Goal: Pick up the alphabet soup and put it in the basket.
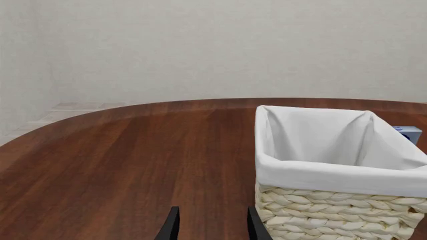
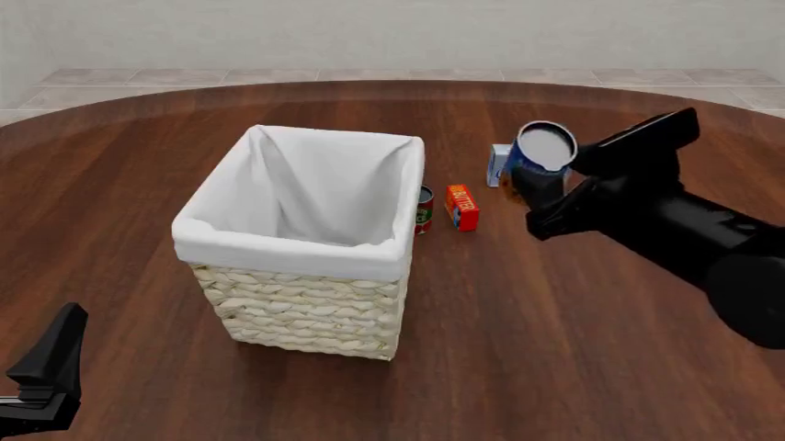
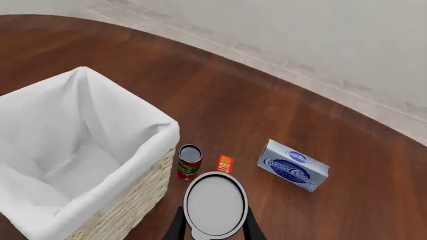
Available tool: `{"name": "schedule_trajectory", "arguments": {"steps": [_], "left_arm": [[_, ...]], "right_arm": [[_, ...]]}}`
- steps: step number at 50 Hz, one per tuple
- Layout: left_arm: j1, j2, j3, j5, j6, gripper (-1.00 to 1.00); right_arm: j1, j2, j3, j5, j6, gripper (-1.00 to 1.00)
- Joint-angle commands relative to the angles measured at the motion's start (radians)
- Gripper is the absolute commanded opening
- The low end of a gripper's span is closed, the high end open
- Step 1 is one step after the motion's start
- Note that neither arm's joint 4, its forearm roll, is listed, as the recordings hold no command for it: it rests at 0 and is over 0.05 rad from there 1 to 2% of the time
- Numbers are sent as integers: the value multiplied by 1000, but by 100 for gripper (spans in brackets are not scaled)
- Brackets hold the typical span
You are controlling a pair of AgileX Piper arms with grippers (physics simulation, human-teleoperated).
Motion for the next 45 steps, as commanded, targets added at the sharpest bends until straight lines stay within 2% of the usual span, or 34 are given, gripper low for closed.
{"name": "schedule_trajectory", "arguments": {"steps": [1, 7, 21, 45], "left_arm": [[0, 0, 0, 0, 0, 100], [0, 0, 0, 0, 0, 100], [0, 0, 0, 0, 0, 100], [0, 0, 0, 0, 0, 100]], "right_arm": [[38, -7, -109, 61, 11, -100], [53, -6, -162, 92, -1, -100], [137, 48, -264, 121, 16, -100], [289, 213, -425, 153, 2, -100]]}}
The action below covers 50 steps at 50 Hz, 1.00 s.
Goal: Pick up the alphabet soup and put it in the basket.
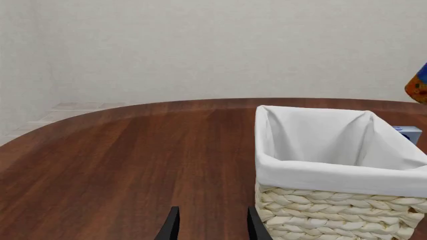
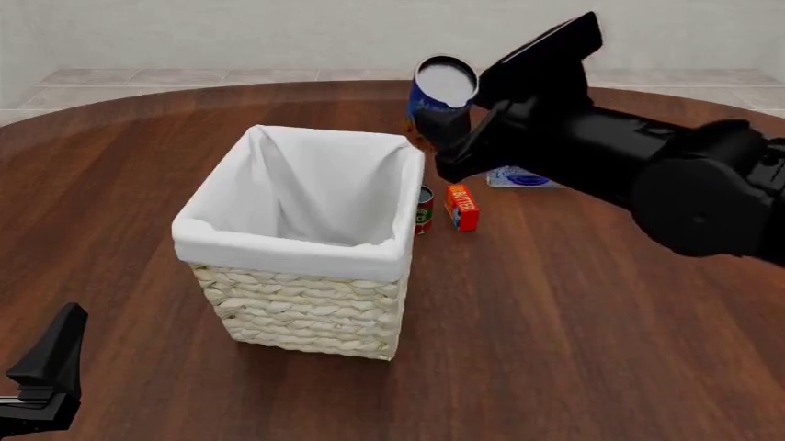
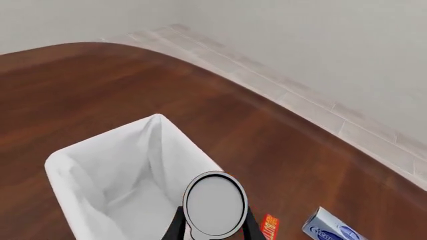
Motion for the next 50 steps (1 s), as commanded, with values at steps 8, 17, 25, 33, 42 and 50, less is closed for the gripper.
{"name": "schedule_trajectory", "arguments": {"steps": [8, 17, 25, 33, 42, 50], "left_arm": [[0, 0, 0, 0, 0, 100], [0, 0, 0, 0, 0, 100], [0, 0, 0, 0, 0, 100], [0, 0, 0, 0, 0, 100], [0, 0, 0, 0, 0, 100], [0, 0, 0, 0, 0, 100]], "right_arm": [[104, 107, -139, 41, 7, -100], [137, 144, -177, 59, 4, -100], [158, 192, -220, 69, 12, -100], [174, 254, -275, 96, 17, -100], [188, 315, -329, 131, 21, -100], [202, 361, -375, 162, 10, -100]]}}
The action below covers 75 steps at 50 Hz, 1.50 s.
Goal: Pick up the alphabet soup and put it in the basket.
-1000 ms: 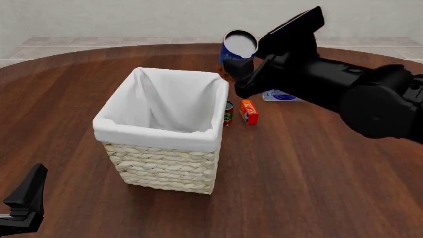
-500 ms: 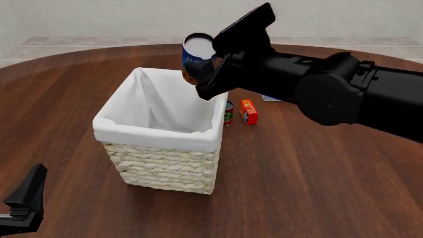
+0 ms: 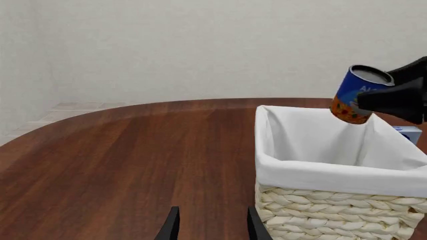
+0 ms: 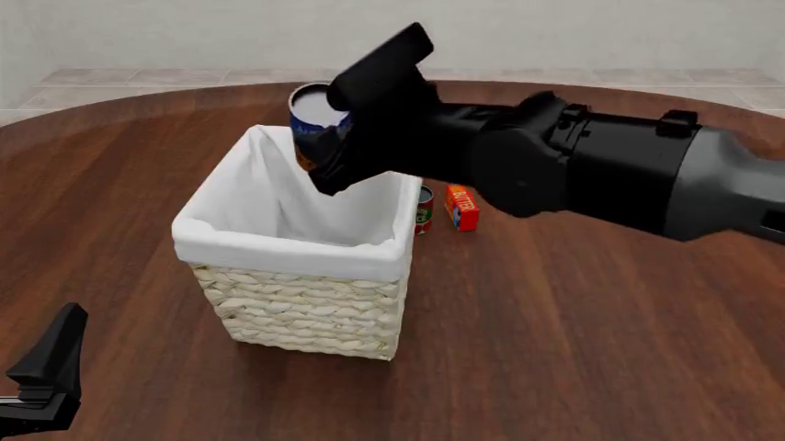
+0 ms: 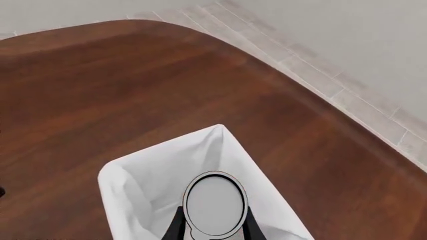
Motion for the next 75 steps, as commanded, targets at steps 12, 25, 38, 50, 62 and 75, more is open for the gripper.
{"name": "schedule_trajectory", "arguments": {"steps": [12, 25, 38, 50, 62, 75], "left_arm": [[0, 0, 0, 0, 0, 100], [0, 0, 0, 0, 0, 100], [0, 0, 0, 0, 0, 100], [0, 0, 0, 0, 0, 100], [0, 0, 0, 0, 0, 100], [0, 0, 0, 0, 0, 100]], "right_arm": [[31, 166, -140, 80, 8, -100], [26, 228, -180, 118, -1, -100], [-16, 282, -214, 161, -16, -100], [-20, 323, -226, 192, -25, -100], [-16, 345, -227, 200, -28, -100], [-20, 350, -219, 200, -33, -100]]}}
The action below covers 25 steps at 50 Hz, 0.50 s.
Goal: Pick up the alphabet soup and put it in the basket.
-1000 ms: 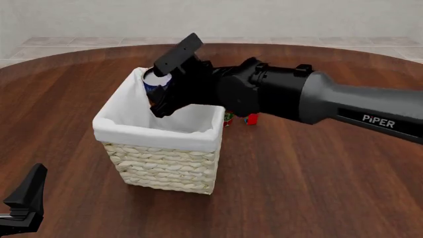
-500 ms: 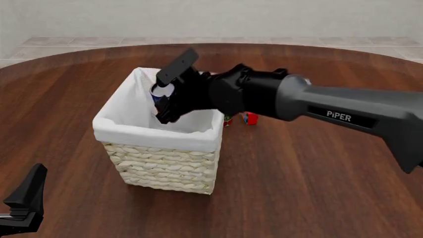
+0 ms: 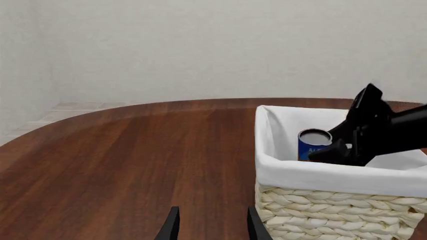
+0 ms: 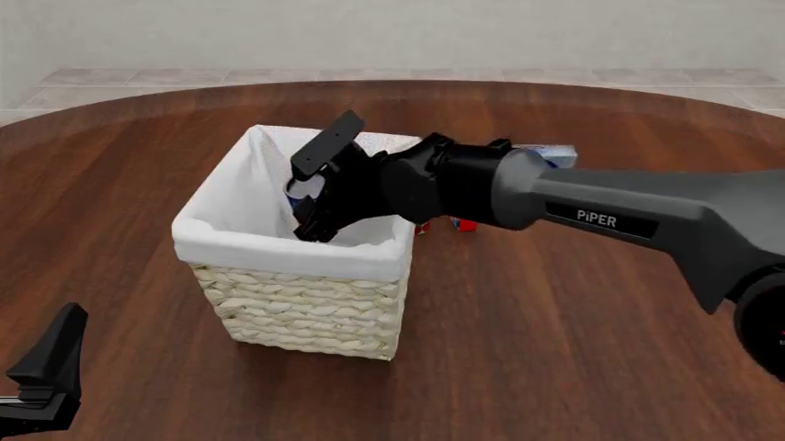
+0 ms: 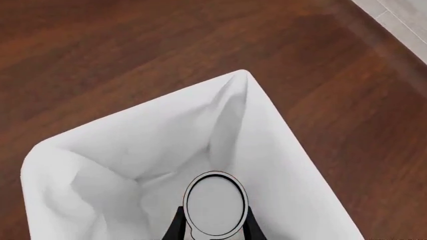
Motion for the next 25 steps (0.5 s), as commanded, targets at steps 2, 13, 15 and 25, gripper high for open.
{"name": "schedule_trajectory", "arguments": {"steps": [2, 13, 15, 25], "left_arm": [[0, 0, 0, 0, 0, 100], [0, 0, 0, 0, 0, 100], [0, 0, 0, 0, 0, 100], [0, 0, 0, 0, 0, 100]], "right_arm": [[-7, 8, -10, 4, 15, -100], [-7, 17, -19, 9, 14, 100], [-7, 17, -19, 10, 14, 100], [-5, 10, -15, 8, 17, 100]]}}
